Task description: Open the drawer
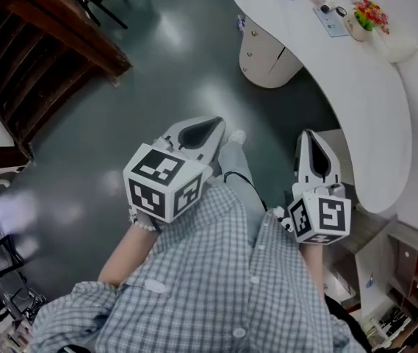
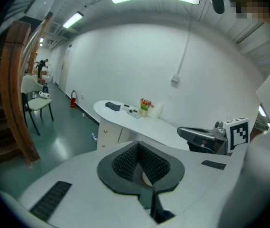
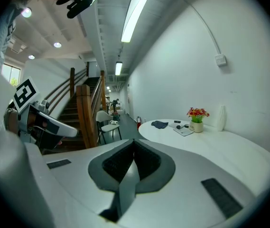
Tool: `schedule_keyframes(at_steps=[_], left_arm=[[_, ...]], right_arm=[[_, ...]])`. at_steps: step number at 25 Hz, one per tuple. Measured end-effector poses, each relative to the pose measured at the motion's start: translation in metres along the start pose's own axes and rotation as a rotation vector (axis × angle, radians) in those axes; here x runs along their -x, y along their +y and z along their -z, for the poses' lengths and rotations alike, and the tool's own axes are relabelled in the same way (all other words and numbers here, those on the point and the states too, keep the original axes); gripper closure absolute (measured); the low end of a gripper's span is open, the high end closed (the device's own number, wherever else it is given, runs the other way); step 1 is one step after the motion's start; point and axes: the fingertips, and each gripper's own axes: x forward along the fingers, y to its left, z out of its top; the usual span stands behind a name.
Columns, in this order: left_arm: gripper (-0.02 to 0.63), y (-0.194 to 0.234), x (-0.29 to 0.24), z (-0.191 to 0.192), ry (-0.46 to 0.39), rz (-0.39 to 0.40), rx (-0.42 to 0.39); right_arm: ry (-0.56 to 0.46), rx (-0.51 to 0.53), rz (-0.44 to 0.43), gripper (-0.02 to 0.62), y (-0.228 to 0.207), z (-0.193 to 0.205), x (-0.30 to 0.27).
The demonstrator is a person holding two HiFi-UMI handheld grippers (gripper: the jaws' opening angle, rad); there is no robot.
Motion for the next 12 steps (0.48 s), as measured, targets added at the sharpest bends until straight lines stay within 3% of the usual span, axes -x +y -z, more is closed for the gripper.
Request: schedule_keyframes(at_steps=[12], left_arm=[[0.603,0.067,-0.008,-0.038,-0.062,-0.139,0.060]], right_arm=[[0.009,0.134,-0.186,0.586,0.031,-0.026,-0.100]])
